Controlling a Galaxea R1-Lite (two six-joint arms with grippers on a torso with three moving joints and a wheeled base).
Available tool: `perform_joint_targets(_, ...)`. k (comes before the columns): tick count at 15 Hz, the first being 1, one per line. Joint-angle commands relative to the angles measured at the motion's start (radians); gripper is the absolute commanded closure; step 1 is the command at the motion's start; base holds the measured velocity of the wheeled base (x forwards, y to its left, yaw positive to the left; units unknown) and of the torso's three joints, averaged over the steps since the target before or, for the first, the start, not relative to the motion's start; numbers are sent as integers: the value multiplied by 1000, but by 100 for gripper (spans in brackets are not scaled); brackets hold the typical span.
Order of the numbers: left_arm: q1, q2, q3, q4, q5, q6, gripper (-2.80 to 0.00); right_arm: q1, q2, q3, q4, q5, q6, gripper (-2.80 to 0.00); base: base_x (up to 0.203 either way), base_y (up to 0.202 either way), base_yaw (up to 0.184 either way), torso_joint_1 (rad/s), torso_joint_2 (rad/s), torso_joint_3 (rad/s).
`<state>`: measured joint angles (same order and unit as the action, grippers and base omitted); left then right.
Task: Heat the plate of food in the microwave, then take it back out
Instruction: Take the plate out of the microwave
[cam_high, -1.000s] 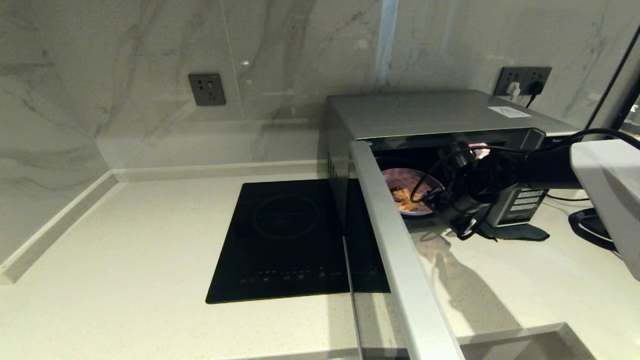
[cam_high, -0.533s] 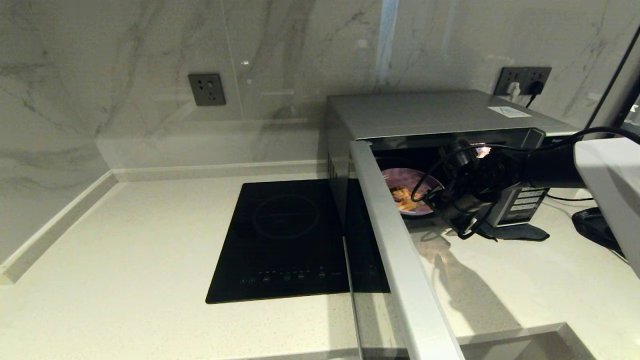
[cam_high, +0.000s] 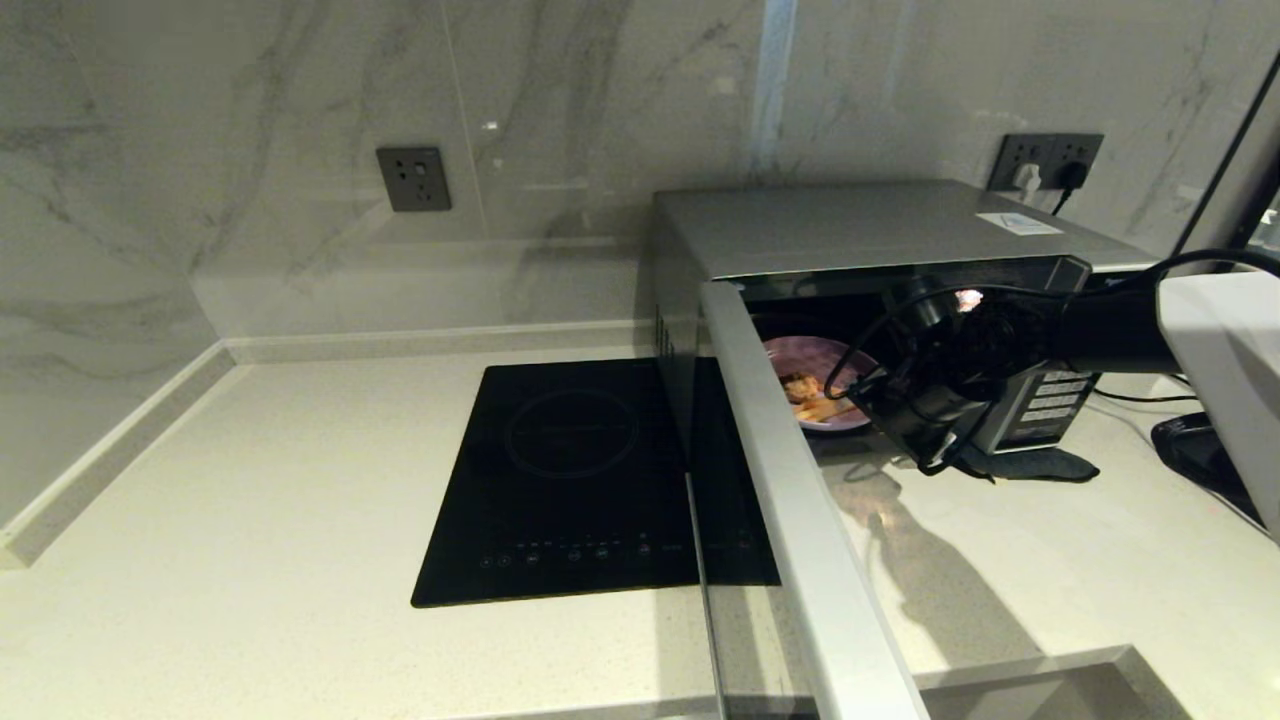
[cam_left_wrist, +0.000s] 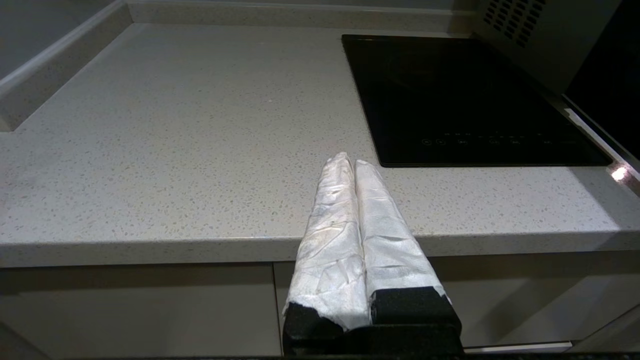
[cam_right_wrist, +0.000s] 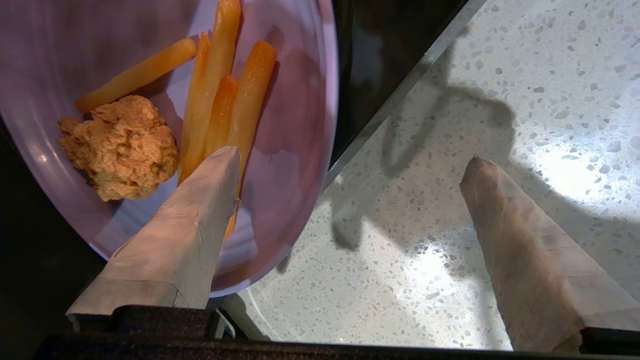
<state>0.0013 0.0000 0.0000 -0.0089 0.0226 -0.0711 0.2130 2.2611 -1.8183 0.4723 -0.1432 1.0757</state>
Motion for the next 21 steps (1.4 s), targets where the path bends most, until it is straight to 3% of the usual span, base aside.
perform_joint_targets(1, 0, 2, 0, 0, 0, -1, 0, 0, -2, 5, 3, -3, 6, 0, 0, 0, 0, 0, 0, 0)
perform_joint_targets(21, 0, 2, 0, 0, 1, -1, 0, -1, -91, 70, 2, -4, 7, 0, 0, 0, 0, 0, 0, 0)
